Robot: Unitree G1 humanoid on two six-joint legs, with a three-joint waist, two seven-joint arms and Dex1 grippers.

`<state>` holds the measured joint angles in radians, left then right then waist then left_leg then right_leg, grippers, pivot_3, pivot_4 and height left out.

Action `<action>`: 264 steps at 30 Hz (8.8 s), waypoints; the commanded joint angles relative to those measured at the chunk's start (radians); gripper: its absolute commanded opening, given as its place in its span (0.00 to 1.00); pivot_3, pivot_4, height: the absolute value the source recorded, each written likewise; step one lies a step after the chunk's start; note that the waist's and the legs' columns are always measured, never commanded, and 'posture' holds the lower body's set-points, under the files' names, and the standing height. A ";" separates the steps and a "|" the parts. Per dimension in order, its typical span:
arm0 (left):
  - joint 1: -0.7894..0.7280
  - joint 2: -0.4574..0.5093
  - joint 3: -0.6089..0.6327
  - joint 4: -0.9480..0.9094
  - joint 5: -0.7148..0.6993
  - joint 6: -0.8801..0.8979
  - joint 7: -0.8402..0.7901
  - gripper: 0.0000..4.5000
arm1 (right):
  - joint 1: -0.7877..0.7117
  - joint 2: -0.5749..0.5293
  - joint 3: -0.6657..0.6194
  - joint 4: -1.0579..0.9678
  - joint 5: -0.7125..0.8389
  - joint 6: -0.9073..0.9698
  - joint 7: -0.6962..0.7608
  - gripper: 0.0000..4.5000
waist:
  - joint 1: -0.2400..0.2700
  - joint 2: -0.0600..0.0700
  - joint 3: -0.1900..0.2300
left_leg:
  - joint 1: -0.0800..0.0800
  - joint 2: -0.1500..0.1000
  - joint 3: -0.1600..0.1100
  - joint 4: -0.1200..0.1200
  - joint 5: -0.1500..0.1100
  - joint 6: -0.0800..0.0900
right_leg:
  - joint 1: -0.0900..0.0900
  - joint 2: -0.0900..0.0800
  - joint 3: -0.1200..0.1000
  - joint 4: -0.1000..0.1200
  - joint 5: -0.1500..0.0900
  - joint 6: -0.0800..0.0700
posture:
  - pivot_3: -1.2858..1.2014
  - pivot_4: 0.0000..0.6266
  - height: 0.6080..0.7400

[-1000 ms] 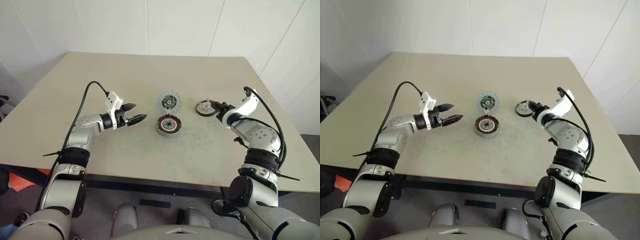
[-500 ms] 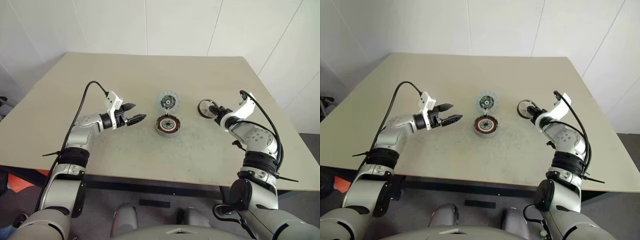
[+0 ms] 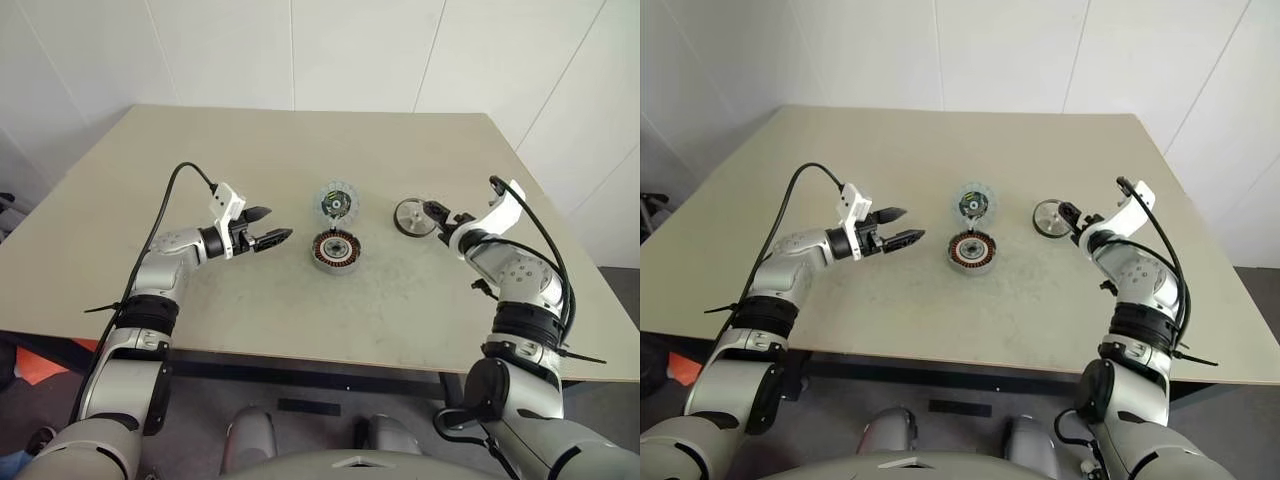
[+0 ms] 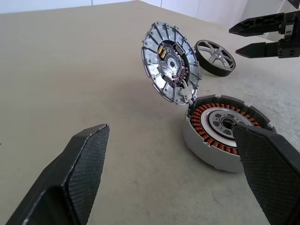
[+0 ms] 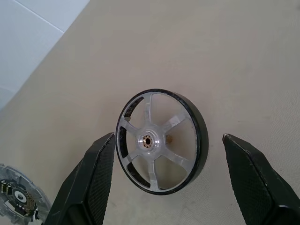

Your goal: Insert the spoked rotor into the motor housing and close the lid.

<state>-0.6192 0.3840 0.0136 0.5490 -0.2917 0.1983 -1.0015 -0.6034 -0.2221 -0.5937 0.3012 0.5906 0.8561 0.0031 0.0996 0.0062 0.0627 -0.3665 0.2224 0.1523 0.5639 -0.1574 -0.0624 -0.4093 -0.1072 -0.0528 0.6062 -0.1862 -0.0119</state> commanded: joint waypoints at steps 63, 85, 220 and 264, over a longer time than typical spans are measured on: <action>-0.027 -0.002 0.002 0.052 0.020 -0.073 -0.014 0.98 | 0.118 0.139 -0.059 -0.322 0.873 0.375 -0.380 0.06 | -0.003 0.001 0.000 | -0.002 0.000 0.000 -0.002 0.000 -0.001 | -0.004 0.000 0.000 0.000 -0.004 0.006 | 0.52 0.00 1.00; -0.004 0.011 0.007 -0.008 0.019 -0.035 -0.008 0.98 | 0.240 0.191 0.242 -0.305 1.063 0.185 -0.668 0.06 | 0.002 0.000 0.000 | -0.012 0.000 0.000 -0.002 0.001 -0.003 | -0.013 0.000 0.000 0.000 -0.004 0.008 | 0.52 0.00 1.00; -0.034 0.012 0.007 0.032 0.027 -0.065 -0.009 0.98 | 0.255 -0.048 0.652 -0.338 -0.327 -0.173 0.379 0.45 | 0.023 -0.002 -0.001 | 0.001 0.001 -0.001 0.006 -0.002 0.004 | 0.003 0.000 0.000 0.003 -0.001 0.002 | 0.52 0.00 1.00; -0.028 0.005 0.005 0.027 0.025 -0.069 0.002 0.98 | 0.121 -0.035 0.606 -0.417 -0.320 -0.209 0.417 0.08 | 0.020 -0.002 -0.002 | 0.003 0.001 -0.001 0.003 -0.002 0.003 | 0.004 0.000 0.000 0.002 -0.001 0.002 | 0.52 0.00 1.00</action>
<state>-0.6275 0.3843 0.0067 0.6019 -0.2618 0.1489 -0.9951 -0.4507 -0.2504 0.0293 -0.0587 0.2456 0.6450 0.4165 0.1199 0.0039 0.0608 -0.3635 0.2234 0.1510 0.5664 -0.1593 -0.0593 -0.4056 -0.1067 -0.0525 0.6083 -0.1865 -0.0107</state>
